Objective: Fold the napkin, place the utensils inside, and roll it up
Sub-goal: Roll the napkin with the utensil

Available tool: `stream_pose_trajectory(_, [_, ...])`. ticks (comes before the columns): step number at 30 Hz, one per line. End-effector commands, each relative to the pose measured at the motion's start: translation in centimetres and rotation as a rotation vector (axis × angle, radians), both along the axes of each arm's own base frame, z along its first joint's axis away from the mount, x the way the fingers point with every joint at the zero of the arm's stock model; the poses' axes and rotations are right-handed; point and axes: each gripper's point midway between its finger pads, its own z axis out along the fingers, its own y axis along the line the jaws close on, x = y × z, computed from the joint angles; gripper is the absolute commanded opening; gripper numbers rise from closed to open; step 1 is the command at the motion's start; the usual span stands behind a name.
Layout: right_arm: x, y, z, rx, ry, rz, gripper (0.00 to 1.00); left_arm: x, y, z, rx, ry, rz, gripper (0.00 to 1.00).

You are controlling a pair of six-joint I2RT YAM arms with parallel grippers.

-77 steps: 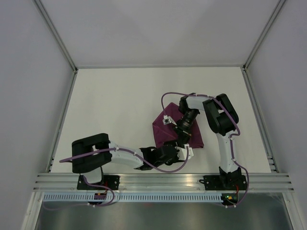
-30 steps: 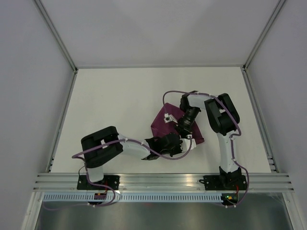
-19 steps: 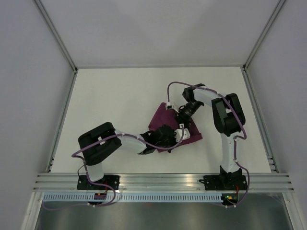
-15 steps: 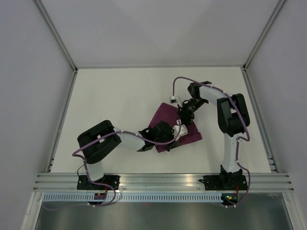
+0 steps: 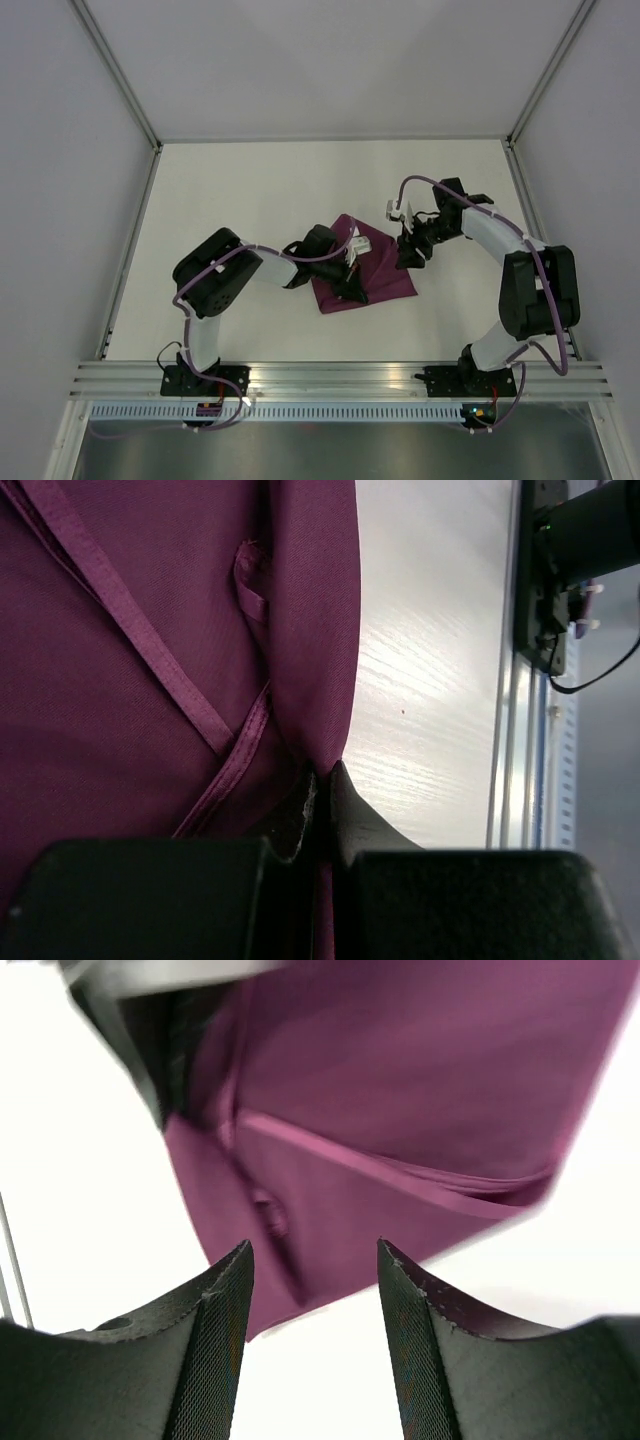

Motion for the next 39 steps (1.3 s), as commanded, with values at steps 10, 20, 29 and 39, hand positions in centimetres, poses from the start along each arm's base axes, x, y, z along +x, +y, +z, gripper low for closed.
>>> stream_pose_trajectory(10, [-4.8,3.9,-3.2,-0.090,-0.363,0.235,0.60,-2.8,4.0,-6.2,0.200,0.440,0.014,0.02])
stream_pose_trajectory(20, [-6.8,6.7,-4.1,-0.093,-0.350,0.300,0.61,-2.3,4.3,-6.7,0.226,0.449,0.041,0.02])
stream_pose_trajectory(29, [-8.6,8.4,-5.0,-0.113,-0.277,0.353,0.56,-1.9,4.4,-7.1,0.238,0.450,0.058,0.02])
stream_pose_trajectory(39, [-8.5,8.5,-6.5,-0.164,-0.186,0.352,0.45,-1.7,4.3,-7.1,0.240,0.440,0.066,0.02])
